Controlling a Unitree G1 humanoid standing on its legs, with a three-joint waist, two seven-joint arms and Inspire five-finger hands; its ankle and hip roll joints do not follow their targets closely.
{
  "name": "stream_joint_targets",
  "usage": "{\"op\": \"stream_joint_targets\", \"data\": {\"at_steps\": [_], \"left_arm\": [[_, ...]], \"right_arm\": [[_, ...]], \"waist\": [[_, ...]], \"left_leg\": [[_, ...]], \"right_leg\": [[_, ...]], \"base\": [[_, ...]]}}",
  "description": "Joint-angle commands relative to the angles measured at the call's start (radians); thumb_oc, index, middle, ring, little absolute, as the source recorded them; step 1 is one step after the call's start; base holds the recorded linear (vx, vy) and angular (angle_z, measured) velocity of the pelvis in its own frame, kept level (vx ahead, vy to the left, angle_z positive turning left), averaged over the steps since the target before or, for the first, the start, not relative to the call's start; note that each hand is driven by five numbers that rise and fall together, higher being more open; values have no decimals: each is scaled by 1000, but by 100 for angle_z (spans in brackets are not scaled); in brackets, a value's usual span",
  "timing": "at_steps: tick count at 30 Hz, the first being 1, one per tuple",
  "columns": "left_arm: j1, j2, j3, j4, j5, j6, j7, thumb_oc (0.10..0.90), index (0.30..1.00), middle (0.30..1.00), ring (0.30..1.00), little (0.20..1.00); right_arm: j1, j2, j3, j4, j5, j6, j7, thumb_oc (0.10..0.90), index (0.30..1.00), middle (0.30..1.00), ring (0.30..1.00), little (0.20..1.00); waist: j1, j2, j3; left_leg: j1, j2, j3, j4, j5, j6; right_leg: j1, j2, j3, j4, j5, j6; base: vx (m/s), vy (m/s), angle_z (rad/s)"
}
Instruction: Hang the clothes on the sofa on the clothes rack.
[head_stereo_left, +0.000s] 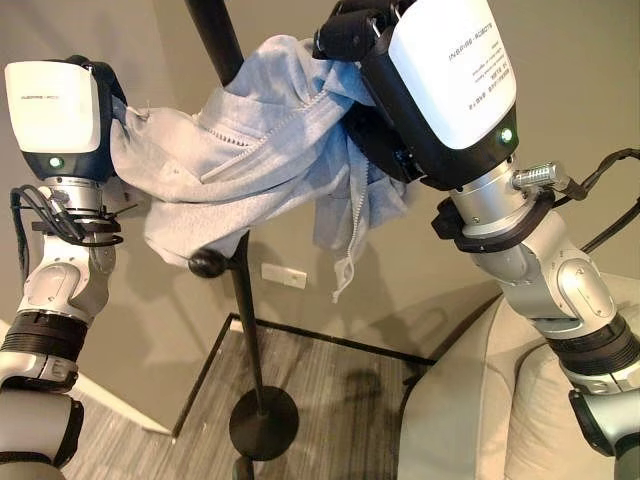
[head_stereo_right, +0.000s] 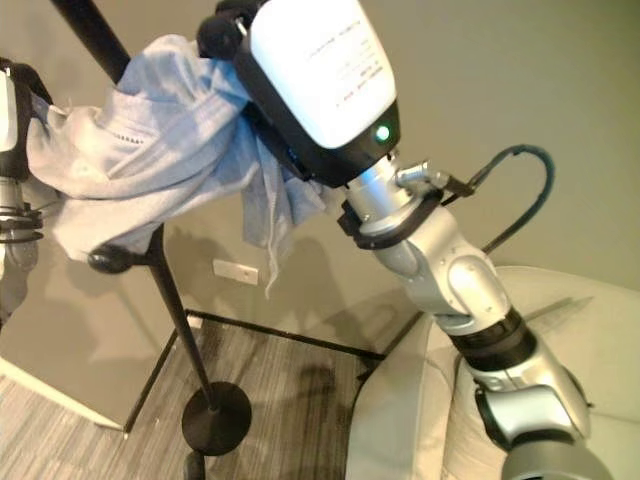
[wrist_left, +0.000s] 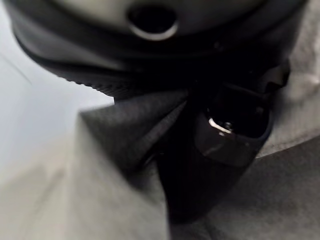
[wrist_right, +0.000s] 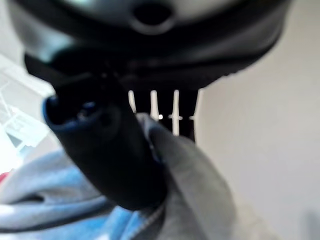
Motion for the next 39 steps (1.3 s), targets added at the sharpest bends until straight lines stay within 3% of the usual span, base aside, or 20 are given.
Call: {"op": "stream_joint_targets", "data": {"at_steps": [1, 7, 10, 13, 16, 18, 26, 27, 28, 29, 39], "left_arm": [[-19, 90, 124, -24, 12, 41, 48, 400, 300, 300, 300, 300], [54, 69, 176, 8, -5, 51, 50, 400, 300, 300, 300, 300], [181, -29, 233, -90, 5, 35, 41, 400, 300, 300, 300, 300], [235, -75, 250, -125, 0, 16, 38, 400, 300, 300, 300, 300], [315, -189, 250, -194, -36, -31, 34, 400, 300, 300, 300, 300], [368, -279, 240, -220, -89, -67, 44, 400, 300, 300, 300, 300], [424, -479, 146, -234, -287, -149, 56, 400, 300, 300, 300, 300], [426, -492, 131, -233, -307, -156, 54, 400, 300, 300, 300, 300], [429, -516, 113, -226, -348, -170, 48, 400, 300, 300, 300, 300], [432, -531, 99, -222, -378, -180, 41, 400, 300, 300, 300, 300], [499, -635, 23, -134, -654, -254, -43, 400, 300, 300, 300, 300]], "right_arm": [[-36, -36, -129, 49, 20, 60, -63, 400, 300, 300, 300, 300], [57, -34, -173, 65, 35, 60, -71, 400, 300, 300, 300, 300], [214, -13, -244, 18, 88, 28, -38, 400, 300, 300, 300, 300], [281, 1, -264, -3, 115, 15, -28, 400, 300, 300, 300, 300], [410, 45, -287, -23, 177, -12, -18, 400, 300, 300, 300, 300], [482, 86, -273, -15, 234, -36, -21, 400, 300, 300, 300, 300], [503, 174, -163, 41, 390, -93, -30, 400, 300, 300, 300, 300], [500, 180, -151, 48, 419, -103, -26, 555, 533, 533, 533, 533], [499, 190, -131, 48, 461, -114, -12, 750, 825, 825, 825, 825], [503, 202, -114, 50, 499, -122, 2, 800, 900, 900, 900, 900], [598, 243, -69, 96, 750, -152, 53, 800, 900, 900, 900, 900]], "waist": [[53, 56, -125], [48, 71, -136], [46, 73, -139], [45, 72, -138], [42, 70, -126], [41, 67, -122], [41, 66, -102], [41, 67, -101], [41, 68, -99], [41, 68, -97], [29, 73, -96]], "left_leg": [[50, 47, -26, 31, -131, -79], [95, 36, -2, -10, -137, -63], [104, 33, -2, -21, -138, -57], [107, 34, -1, -25, -138, -56], [101, 37, -3, -29, -122, -54], [98, 40, -6, -36, -114, -54], [92, 46, -10, -45, -99, -54], [92, 47, -10, -46, -98, -54], [91, 48, -10, -45, -97, -54], [90, 49, -9, -46, -95, -55], [89, 49, -10, -58, -94, -58]], "right_leg": [[-94, -65, -30, 39, 96, 43], [-92, -79, -18, 22, 107, 57], [-91, -83, -22, 13, 112, 57], [-92, -83, -23, 8, 113, 57], [-101, -77, -23, 6, 120, 52], [-103, -74, -25, 0, 122, 49], [-119, -68, -26, -2, 132, 43], [-120, -68, -27, -4, 134, 44], [-123, -69, -28, -4, 136, 44], [-125, -69, -30, -3, 137, 45], [-132, -73, -46, -4, 141, 54]], "base": [[60, 94, -20], [23, 62, -15], [-20, 14, 1], [-8, 2, 5], [-77, -18, 2], [-50, -33, 2], [-41, -20, 1], [-39, -4, 0], [-37, -2, 0], [-43, -2, 1], [-9, 1, 1]]}}
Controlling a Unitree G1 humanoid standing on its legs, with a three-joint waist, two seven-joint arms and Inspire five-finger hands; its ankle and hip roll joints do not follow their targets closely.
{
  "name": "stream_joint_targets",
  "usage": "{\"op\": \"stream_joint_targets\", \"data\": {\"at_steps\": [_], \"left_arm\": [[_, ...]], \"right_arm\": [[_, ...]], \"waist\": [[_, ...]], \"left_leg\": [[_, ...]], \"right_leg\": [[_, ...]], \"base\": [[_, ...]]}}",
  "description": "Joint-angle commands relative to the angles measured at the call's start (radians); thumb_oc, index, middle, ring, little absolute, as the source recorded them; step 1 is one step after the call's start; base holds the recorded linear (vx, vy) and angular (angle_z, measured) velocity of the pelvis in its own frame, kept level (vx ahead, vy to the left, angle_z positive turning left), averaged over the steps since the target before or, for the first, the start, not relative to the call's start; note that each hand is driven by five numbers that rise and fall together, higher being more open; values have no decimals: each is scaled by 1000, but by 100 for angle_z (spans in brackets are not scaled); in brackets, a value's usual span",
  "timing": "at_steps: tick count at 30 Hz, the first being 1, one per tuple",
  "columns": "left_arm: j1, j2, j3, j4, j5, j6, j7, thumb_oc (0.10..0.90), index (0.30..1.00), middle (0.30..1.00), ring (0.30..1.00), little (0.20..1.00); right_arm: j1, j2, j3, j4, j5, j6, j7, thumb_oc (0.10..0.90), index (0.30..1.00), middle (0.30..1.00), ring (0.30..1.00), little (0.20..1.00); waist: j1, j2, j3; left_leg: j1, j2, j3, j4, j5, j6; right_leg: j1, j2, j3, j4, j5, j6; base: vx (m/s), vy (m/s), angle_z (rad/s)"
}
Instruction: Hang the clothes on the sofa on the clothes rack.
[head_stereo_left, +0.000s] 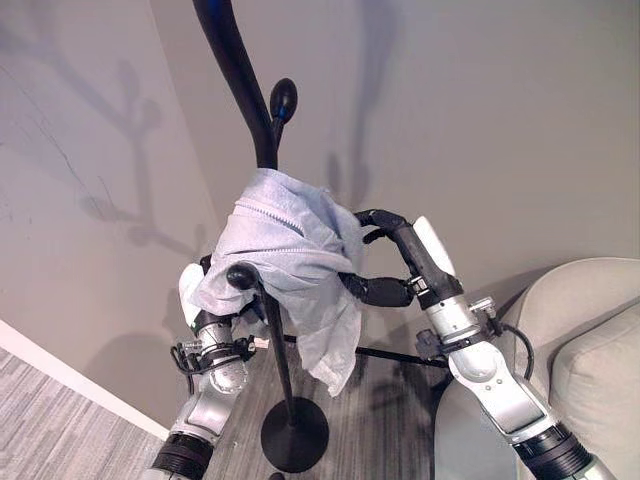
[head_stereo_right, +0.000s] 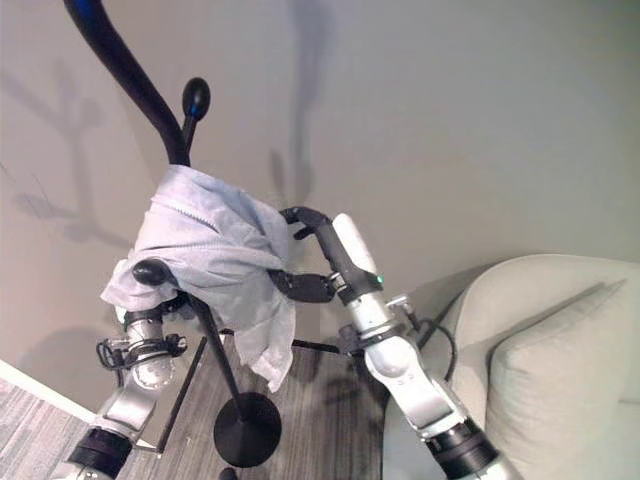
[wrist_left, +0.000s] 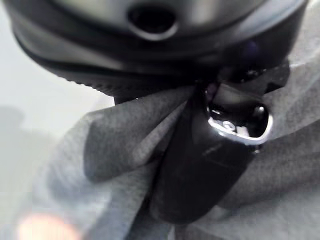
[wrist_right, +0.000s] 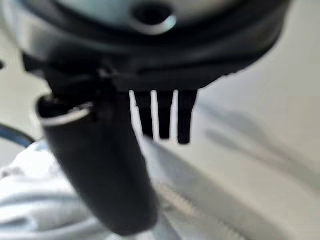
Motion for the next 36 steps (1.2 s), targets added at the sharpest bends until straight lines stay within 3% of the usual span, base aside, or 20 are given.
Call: {"op": "stream_joint_targets", "data": {"at_steps": [1, 3, 4, 5, 6, 7, 10, 13, 20, 26, 30, 32, 36], "left_arm": [[-53, 20, -8, 74, -72, -91, -32, 400, 300, 300, 300, 300], [-31, 2, -12, 87, -165, -111, -75, 400, 300, 300, 300, 300], [-20, -5, -13, 89, -219, -121, -96, 439, 359, 359, 359, 359], [-5, -9, -11, 90, -265, -133, -120, 758, 836, 836, 836, 836], [23, -23, 0, 106, -390, -156, -181, 800, 900, 900, 900, 900], [23, -22, 0, 107, -392, -156, -182, 800, 900, 900, 900, 900], [57, -39, 31, 118, -562, -173, -258, 800, 900, 900, 900, 900], [79, -63, 71, 153, -641, -175, -281, 800, 900, 900, 900, 900], [100, -82, 140, 234, -705, -196, -299, 800, 900, 900, 900, 900], [145, -97, 177, 307, -811, -234, -381, 800, 900, 900, 900, 900], [176, -119, 232, 389, -929, -233, -453, 800, 900, 900, 900, 900], [181, -127, 257, 443, -958, -228, -465, 800, 900, 900, 900, 900], [185, -130, 261, 520, -947, -209, -482, 800, 900, 900, 900, 900]], "right_arm": [[-29, 51, -88, -26, 135, -87, -10, 800, 900, 900, 900, 900], [4, 54, -111, -16, 199, -97, 1, 800, 900, 900, 900, 900], [27, 61, -123, -7, 240, -102, 8, 800, 900, 900, 900, 900], [51, 67, -140, -1, 281, -110, 21, 800, 900, 900, 900, 900], [99, 78, -171, 15, 381, -119, 60, 800, 900, 900, 900, 900], [100, 77, -172, 15, 383, -118, 61, 800, 900, 900, 900, 900], [149, 103, -210, 57, 563, -124, 137, 800, 900, 900, 900, 900], [180, 129, -256, 94, 724, -130, 194, 800, 900, 900, 900, 900], [210, 200, -341, 170, 877, -148, 215, 800, 900, 900, 900, 900], [206, 334, -424, 324, 1208, -178, 324, 800, 900, 900, 900, 900], [207, 420, -472, 386, 1411, -150, 423, 800, 900, 900, 900, 900], [208, 439, -472, 386, 1476, -133, 468, 800, 900, 900, 900, 900], [214, 404, -431, 368, 1460, -107, 494, 800, 900, 900, 900, 900]], "waist": [[11, -8, -56], [7, -6, -56], [3, -4, -55], [1, -2, -54], [-4, 0, -54], [-4, 0, -55], [-10, 2, -56], [-12, -1, -60], [-6, -7, -64], [9, -11, -59], [21, -8, -53], [25, -9, -51], [29, -12, -51]], "left_leg": [[75, 91, -11, 7, -104, -57], [75, 90, -9, 6, -104, -56], [75, 90, -9, 5, -103, -56], [75, 90, -8, 4, -103, -56], [75, 92, -4, 4, -102, -57], [74, 92, -4, 4, -103, -57], [73, 94, 2, 4, -102, -59], [75, 97, 13, 4, -106, -62], [82, 100, 17, 4, -111, -65], [81, 102, 11, 4, -112, -70], [82, 104, 4, 4, -115, -73], [84, 105, 4, 4, -116, -75], [84, 107, 5, 4, -115, -79]], "right_leg": [[-109, -26, -30, 12, 110, 66], [-111, -26, -31, 13, 112, 68], [-114, -26, -31, 15, 113, 69], [-116, -26, -31, 15, 114, 71], [-121, -25, -32, 16, 116, 73], [-121, -25, -32, 16, 115, 73], [-127, -23, -28, 13, 120, 73], [-129, -22, -25, 8, 123, 73], [-124, -21, -27, 4, 121, 71], [-115, -20, -41, 0, 114, 68], [-109, -17, -51, 0, 105, 66], [-107, -17, -57, 0, 102, 66], [-106, -16, -61, 3, 100, 66]], "base": [[0, 0, 0], [0, 0, 0], [0, 0, 0], [0, 0, 0], [0, 0, 0], [0, 0, 0], [0, 0, 0], [-2, -7, -8], [6, -9, -5], [0, 0, 0], [24, -21, 6], [33, -23, 6], [4, -9, 2]]}}
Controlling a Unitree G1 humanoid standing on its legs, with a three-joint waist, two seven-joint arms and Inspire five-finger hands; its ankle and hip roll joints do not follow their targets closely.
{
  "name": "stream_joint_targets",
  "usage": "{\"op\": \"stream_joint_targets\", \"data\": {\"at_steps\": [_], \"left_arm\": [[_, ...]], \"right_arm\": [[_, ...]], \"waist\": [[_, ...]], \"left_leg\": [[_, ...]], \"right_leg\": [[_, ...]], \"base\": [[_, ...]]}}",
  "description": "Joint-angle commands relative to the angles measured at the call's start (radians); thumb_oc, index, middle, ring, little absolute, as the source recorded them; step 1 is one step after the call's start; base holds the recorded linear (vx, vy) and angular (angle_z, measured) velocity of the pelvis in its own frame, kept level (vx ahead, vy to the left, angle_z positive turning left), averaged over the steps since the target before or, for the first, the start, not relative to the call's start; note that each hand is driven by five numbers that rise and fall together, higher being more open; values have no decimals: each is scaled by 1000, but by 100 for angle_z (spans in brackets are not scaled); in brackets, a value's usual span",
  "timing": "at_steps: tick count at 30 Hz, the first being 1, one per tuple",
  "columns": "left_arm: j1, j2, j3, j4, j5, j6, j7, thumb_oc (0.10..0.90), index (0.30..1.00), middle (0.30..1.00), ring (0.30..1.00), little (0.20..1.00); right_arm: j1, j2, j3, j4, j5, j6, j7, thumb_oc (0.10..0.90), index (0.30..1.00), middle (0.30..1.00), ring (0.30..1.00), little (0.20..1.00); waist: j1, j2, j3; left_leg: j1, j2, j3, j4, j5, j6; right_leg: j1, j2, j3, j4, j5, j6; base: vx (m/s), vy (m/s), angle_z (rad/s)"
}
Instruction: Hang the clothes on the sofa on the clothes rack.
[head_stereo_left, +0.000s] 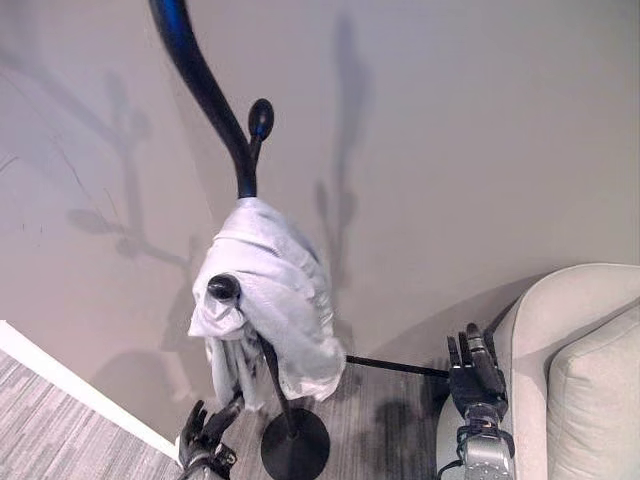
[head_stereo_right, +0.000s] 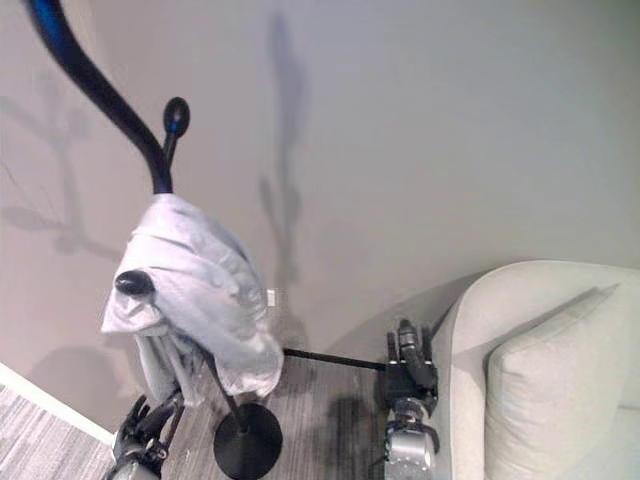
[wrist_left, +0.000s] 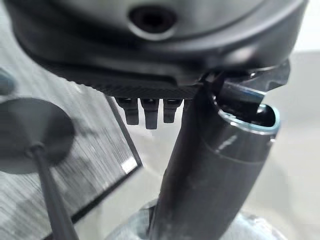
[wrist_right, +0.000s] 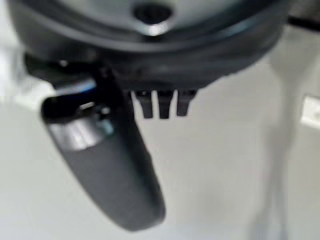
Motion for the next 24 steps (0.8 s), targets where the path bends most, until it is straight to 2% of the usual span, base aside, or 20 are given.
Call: {"op": "stream_joint_targets", "data": {"at_steps": [1, 5, 8, 11, 17, 22, 24], "left_arm": [[-99, 57, -12, 98, 45, -40, -61, 800, 900, 900, 900, 900], [-105, 58, -7, 214, 63, -9, -119, 800, 900, 900, 900, 900], [-106, 61, -21, 300, 88, 11, -158, 800, 900, 900, 900, 900], [-103, 52, -10, 362, 53, 21, -189, 800, 900, 900, 900, 900], [-102, 44, -2, 378, -2, 1, -189, 800, 900, 900, 900, 900], [-136, 55, -16, 347, -8, -27, -160, 800, 900, 900, 900, 900], [-139, 71, -51, 264, 34, -58, -142, 800, 900, 900, 900, 900]], "right_arm": [[-90, -112, 41, -180, -86, 3, 144, 800, 900, 900, 900, 900], [-84, -164, 60, -158, -133, 49, 195, 800, 900, 900, 900, 900], [-93, -133, 67, -10, -140, 63, 155, 800, 900, 900, 900, 900], [-92, -79, 78, 205, -152, 118, 116, 800, 900, 900, 900, 900], [-101, -11, 73, 524, -197, 201, 72, 800, 900, 900, 900, 900], [-128, -4, 73, 659, -245, 218, 45, 800, 900, 900, 900, 900], [-129, -8, 70, 674, -251, 212, 41, 800, 900, 900, 900, 900]], "waist": [[28, -26, 6], [29, -27, 10], [33, -28, 13], [39, -28, 16], [57, -29, 22], [67, -30, 23], [69, -30, 23]], "left_leg": [[101, 94, 7, 8, -111, -71], [100, 98, 8, 8, -110, -73], [99, 100, 6, 8, -107, -76], [102, 100, 3, 8, -109, -76], [103, 99, -11, 8, -106, -80], [103, 96, -21, 8, -107, -81], [102, 96, -27, 8, -106, -82]], "right_leg": [[-91, -30, -58, 6, 101, 67], [-95, -29, -64, 14, 100, 69], [-96, -28, -71, 18, 98, 68], [-92, -27, -78, 17, 96, 67], [-77, -26, -94, 10, 88, 62], [-66, -28, -107, 4, 85, 60], [-65, -27, -111, 4, 85, 60]], "base": [[0, 0, 0], [0, 0, 0], [0, 0, 0], [0, 0, 0], [2, -1, 1], [18, -15, 7], [13, -16, 11]]}}
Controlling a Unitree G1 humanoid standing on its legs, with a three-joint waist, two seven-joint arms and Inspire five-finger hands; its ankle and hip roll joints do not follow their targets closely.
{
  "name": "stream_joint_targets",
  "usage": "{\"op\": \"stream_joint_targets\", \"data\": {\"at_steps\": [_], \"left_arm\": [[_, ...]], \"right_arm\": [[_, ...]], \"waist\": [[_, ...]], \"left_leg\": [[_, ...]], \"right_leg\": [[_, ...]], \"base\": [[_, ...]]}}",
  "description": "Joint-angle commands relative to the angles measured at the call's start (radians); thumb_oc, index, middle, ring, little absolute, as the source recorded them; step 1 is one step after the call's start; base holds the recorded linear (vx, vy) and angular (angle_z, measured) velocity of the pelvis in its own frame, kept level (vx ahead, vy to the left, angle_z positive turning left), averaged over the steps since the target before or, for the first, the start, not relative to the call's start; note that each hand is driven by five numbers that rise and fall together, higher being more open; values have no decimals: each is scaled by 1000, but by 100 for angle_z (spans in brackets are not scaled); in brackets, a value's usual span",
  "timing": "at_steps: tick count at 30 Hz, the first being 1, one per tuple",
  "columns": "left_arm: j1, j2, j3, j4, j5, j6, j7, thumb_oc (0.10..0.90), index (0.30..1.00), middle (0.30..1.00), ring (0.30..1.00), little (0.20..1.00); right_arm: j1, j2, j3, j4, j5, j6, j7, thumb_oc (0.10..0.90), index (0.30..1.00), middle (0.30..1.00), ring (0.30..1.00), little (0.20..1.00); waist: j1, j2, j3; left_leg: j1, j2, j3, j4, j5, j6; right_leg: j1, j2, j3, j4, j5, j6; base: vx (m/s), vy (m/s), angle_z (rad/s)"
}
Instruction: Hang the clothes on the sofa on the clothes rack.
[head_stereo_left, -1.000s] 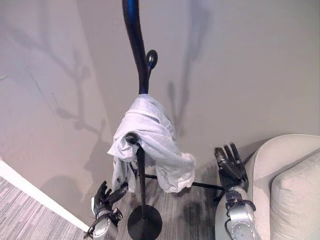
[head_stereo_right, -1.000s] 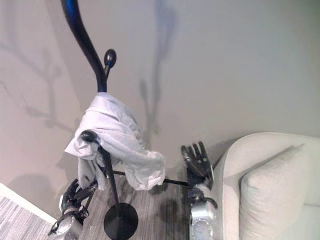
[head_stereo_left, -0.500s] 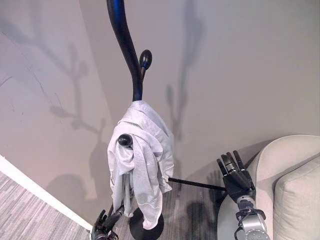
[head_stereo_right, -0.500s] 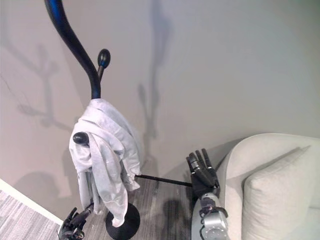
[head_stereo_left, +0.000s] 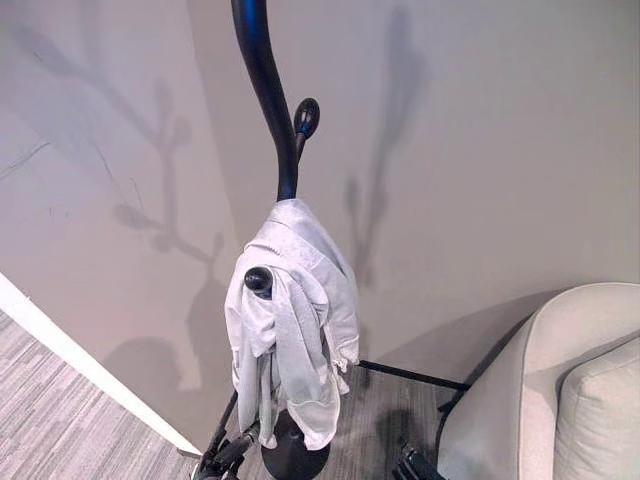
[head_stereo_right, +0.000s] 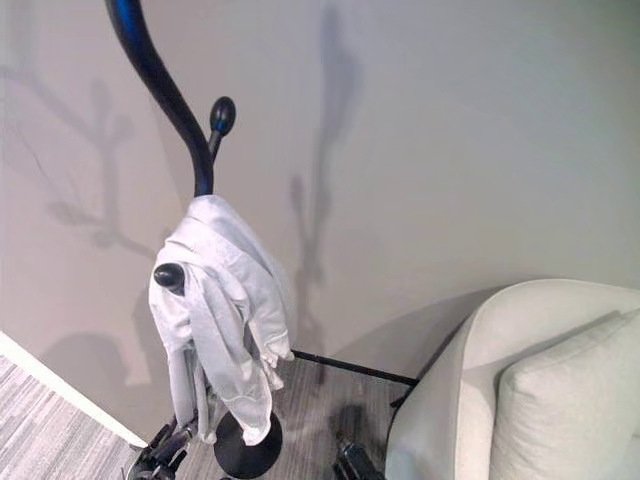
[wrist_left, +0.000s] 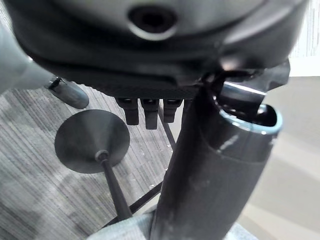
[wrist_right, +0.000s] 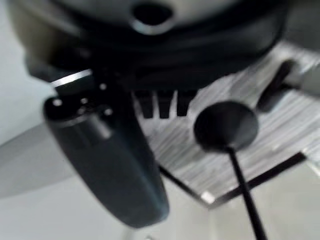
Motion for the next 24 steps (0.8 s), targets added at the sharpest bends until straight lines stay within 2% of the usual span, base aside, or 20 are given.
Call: {"op": "stream_joint_targets", "data": {"at_steps": [1, 5, 6, 8, 13, 14, 17, 21, 24], "left_arm": [[-38, 68, -43, -129, 42, -91, 62, 800, 900, 900, 900, 900], [-1, 138, -92, -434, 123, -111, 42, 800, 900, 900, 900, 900], [1, 138, -92, -437, 124, -109, 43, 800, 900, 900, 900, 900], [22, 192, -79, -579, 191, -110, 48, 800, 900, 900, 900, 900], [74, 232, -34, -754, 301, -99, 69, 800, 900, 900, 900, 900], [119, 241, -13, -825, 365, -80, 68, 800, 900, 900, 900, 900], [142, 240, -9, -853, 383, -69, 61, 800, 900, 900, 900, 900], [242, 239, -15, -959, 372, -6, -9, 800, 900, 900, 900, 900], [275, 241, -23, -965, 377, 12, -29, 800, 900, 900, 900, 900]], "right_arm": [[-91, -20, -56, -69, -20, -47, 17, 800, 900, 900, 900, 900], [-82, -35, -71, -47, -54, -57, 17, 800, 900, 900, 900, 900], [-81, -35, -71, -46, -54, -57, 18, 800, 900, 900, 900, 900], [-78, -43, -81, -2, -107, -50, 12, 800, 900, 900, 900, 900], [-76, -45, -112, 70, -159, -34, 5, 800, 900, 900, 900, 900], [-81, -50, -130, 113, -194, -16, -1, 800, 900, 900, 900, 900], [-81, -52, -132, 123, -209, -13, -2, 800, 900, 900, 900, 900], [-88, -67, -126, 161, -286, 13, -10, 800, 900, 900, 900, 900], [-94, -71, -122, 172, -313, 18, -12, 800, 900, 900, 900, 900]], "waist": [[19, -2, 15], [28, 1, 26], [28, 1, 25], [33, 4, 28], [45, 5, 33], [59, 8, 41], [63, 10, 43], [81, 22, 60], [87, 27, 65]], "left_leg": [[100, 90, -11, 8, -108, -76], [89, 87, -29, 8, -101, -76], [89, 87, -29, 8, -101, -76], [83, 85, -44, 8, -97, -76], [77, 81, -62, 8, -95, -74], [71, 82, -77, 8, -89, -74], [70, 82, -82, 8, -87, -73], [61, 83, -105, 8, -73, -71], [56, 83, -113, 8, -68, -71]], "right_leg": [[-78, -37, -84, 16, 86, 59], [-77, -34, -94, 19, 80, 56], [-77, -34, -95, 20, 80, 56], [-76, -30, -101, 19, 78, 51], [-73, -25, -107, 17, 74, 45], [-74, -20, -113, 20, 69, 41], [-74, -19, -116, 22, 68, 39], [-73, -7, -133, 25, 61, 28], [-72, -2, -141, 23, 61, 25]], "base": [[4, -16, 10], [-9, -13, 14], [-12, -10, 21], [-13, -15, 11], [-7, -21, 10], [-18, -22, 21], [-23, -22, 10], [-43, -38, 12], [-35, -29, 17]]}}
